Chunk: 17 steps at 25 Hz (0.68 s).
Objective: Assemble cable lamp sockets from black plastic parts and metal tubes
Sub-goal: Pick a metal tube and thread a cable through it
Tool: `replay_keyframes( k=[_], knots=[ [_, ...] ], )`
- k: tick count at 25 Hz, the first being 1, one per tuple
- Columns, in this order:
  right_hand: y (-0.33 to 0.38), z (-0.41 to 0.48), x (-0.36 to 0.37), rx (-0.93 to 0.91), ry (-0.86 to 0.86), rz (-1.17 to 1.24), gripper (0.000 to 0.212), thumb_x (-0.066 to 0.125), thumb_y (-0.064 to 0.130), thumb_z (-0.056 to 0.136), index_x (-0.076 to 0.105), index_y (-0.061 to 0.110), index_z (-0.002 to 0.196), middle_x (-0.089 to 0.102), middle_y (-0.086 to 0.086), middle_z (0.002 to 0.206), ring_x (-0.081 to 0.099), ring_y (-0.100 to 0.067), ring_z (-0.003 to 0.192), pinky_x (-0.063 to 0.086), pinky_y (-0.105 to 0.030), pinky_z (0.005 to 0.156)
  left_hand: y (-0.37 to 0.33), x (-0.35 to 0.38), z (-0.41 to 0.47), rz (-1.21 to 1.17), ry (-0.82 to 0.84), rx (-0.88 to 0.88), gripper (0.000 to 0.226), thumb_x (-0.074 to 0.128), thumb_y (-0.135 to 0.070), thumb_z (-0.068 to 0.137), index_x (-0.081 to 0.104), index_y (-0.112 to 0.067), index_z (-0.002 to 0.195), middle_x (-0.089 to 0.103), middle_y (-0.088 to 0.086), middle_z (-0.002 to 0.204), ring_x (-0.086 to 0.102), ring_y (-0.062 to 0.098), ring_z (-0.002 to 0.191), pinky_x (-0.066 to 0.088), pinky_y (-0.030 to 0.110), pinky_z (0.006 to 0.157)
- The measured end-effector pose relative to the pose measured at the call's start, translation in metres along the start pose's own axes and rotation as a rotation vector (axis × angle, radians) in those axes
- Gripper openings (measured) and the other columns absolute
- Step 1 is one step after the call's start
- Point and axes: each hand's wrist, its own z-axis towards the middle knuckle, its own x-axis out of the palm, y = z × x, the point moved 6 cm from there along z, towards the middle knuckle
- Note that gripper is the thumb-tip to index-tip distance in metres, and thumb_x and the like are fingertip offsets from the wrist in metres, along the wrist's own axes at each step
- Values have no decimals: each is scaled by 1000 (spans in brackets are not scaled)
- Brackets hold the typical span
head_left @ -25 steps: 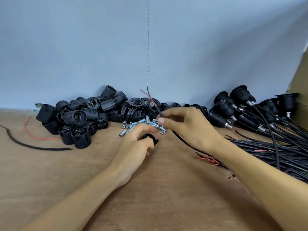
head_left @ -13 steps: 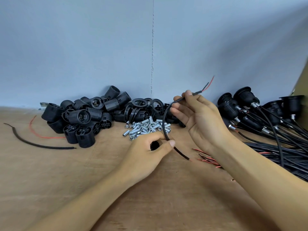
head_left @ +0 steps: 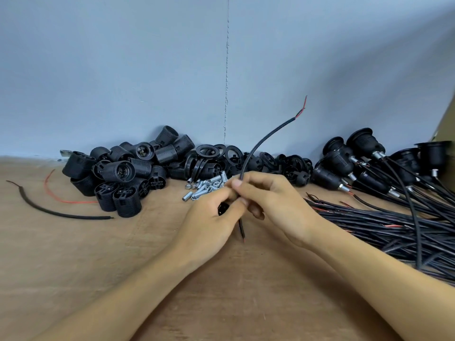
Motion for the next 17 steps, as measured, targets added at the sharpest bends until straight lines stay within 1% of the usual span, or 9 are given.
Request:
replay_keyframes(
  k=[1, 3, 5, 6, 8, 10, 12, 14, 17],
  knots=[
    [0, 1, -6, -8, -82, 36, 25, 60, 29, 101, 70, 8, 89, 55, -4, 69, 47, -17, 56, 39, -24, 50, 3, -1, -1, 6, -3, -31, 18, 66, -56, 81, 68, -43, 93, 69, -19, 82, 62, -2, 76, 44, 24, 74],
    [-1, 2, -20, -9, -238, 121, 26, 54, 26, 103, 67, 7, 91, 60, -1, 67, 54, -15, 53, 45, -26, 50, 11, -3, -2, 27, 11, -109, 37, 74, -52, 65, 58, -53, 98, 64, -25, 91, 61, -4, 84, 44, 20, 79],
    [-2, 3, -29, -18, -340, 209, 27, 50, 25, 105, 63, 8, 89, 62, -2, 65, 55, -17, 49, 46, -28, 48, 16, -3, -2, 52, 40, -149, 43, 70, -36, 64, 51, -57, 96, 60, -27, 97, 58, -6, 90, 41, 18, 80],
    [-1, 3, -32, -27, -363, 249, 27, 48, 24, 106, 61, 8, 89, 62, -3, 63, 55, -18, 48, 46, -29, 46, 16, -4, -2, 43, 43, -161, 41, 67, -29, 68, 51, -56, 95, 61, -24, 96, 58, -5, 87, 41, 19, 80],
    [2, 3, -30, -52, -361, 308, 27, 47, 23, 107, 60, 7, 88, 62, -4, 62, 55, -20, 47, 46, -29, 46, 18, -6, -2, -6, 20, -163, 35, 66, -20, 81, 52, -49, 94, 63, -17, 91, 57, -2, 82, 42, 25, 81],
    [5, 2, -27, -81, -361, 333, 27, 46, 22, 107, 59, 7, 87, 61, -5, 61, 54, -21, 46, 46, -30, 45, 18, -5, -2, -36, 29, -150, 36, 66, -11, 92, 52, -44, 98, 68, -18, 96, 60, -5, 90, 43, 25, 87],
    [10, 0, -29, -114, -405, 350, 27, 46, 21, 106, 58, 7, 86, 60, -5, 60, 53, -21, 44, 45, -29, 44, 16, -3, -3, -21, 61, -118, 42, 66, -9, 94, 49, -47, 101, 68, -24, 108, 60, -6, 104, 42, 25, 96],
    [14, 0, -33, -144, -437, 374, 28, 46, 21, 106, 58, 8, 84, 59, -5, 59, 51, -21, 43, 44, -29, 43, 13, -2, -3, 10, 82, -74, 49, 68, -9, 94, 47, -51, 108, 66, -26, 116, 59, -6, 111, 40, 23, 102],
    [17, 0, -26, -148, -352, 334, 28, 46, 20, 107, 58, 7, 86, 61, -8, 61, 53, -23, 45, 45, -30, 45, 13, -4, -3, 9, 52, -40, 53, 73, -8, 90, 50, -44, 121, 67, -26, 118, 65, 0, 106, 43, 26, 101]
  ],
)
